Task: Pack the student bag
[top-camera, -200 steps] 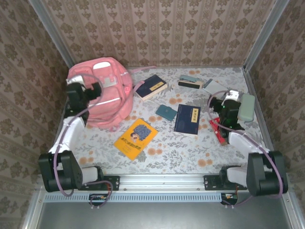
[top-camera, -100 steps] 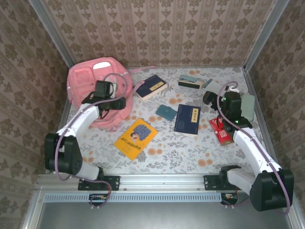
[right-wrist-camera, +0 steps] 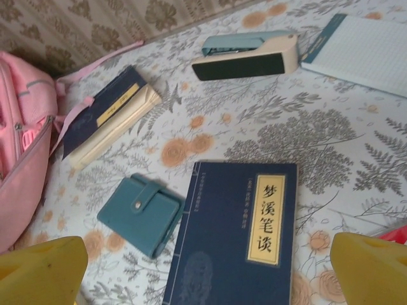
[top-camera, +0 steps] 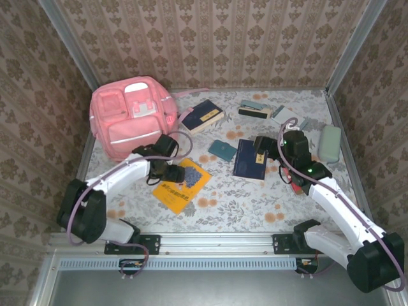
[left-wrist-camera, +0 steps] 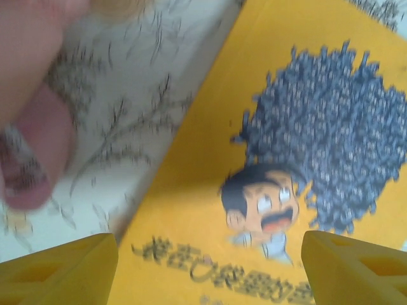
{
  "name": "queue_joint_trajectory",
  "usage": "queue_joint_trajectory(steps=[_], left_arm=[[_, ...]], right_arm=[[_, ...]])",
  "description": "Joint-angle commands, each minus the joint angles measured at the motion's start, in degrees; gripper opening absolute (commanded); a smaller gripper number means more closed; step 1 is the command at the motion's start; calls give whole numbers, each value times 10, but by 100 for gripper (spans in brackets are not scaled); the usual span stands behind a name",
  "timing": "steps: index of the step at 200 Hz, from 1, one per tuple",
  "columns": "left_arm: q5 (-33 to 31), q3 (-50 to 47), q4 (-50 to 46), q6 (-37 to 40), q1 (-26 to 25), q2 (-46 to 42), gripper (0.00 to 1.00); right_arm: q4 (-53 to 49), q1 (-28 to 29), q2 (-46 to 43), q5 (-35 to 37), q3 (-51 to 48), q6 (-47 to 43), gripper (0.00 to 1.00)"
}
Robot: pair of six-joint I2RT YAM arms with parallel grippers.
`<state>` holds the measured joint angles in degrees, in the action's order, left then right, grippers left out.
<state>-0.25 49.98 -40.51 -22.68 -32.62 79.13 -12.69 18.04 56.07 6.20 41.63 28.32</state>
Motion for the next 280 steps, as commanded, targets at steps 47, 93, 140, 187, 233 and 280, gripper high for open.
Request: queue_joint_trajectory(steps=[47, 93, 140, 187, 233, 280], left_arm=[[51, -115, -83, -227, -33, -125, 84], [116, -180, 92, -280, -33, -110, 84], [119, -102, 211, -249, -86, -1, 84], [117, 90, 228, -192, -154, 184, 84], [125, 275, 177, -145, -168, 305, 84], [68, 288, 78, -77, -109, 257, 84]], right_arm=[[-10, 52, 29, 38, 3, -3, 100], [-18, 65, 37, 40, 9, -6, 100], [-27, 69, 20, 44, 7, -6, 100], [-38, 70, -1, 56, -2, -4, 100], [-48, 72, -8, 55, -5, 1, 100], [-40, 80, 0, 45, -7, 2, 100]])
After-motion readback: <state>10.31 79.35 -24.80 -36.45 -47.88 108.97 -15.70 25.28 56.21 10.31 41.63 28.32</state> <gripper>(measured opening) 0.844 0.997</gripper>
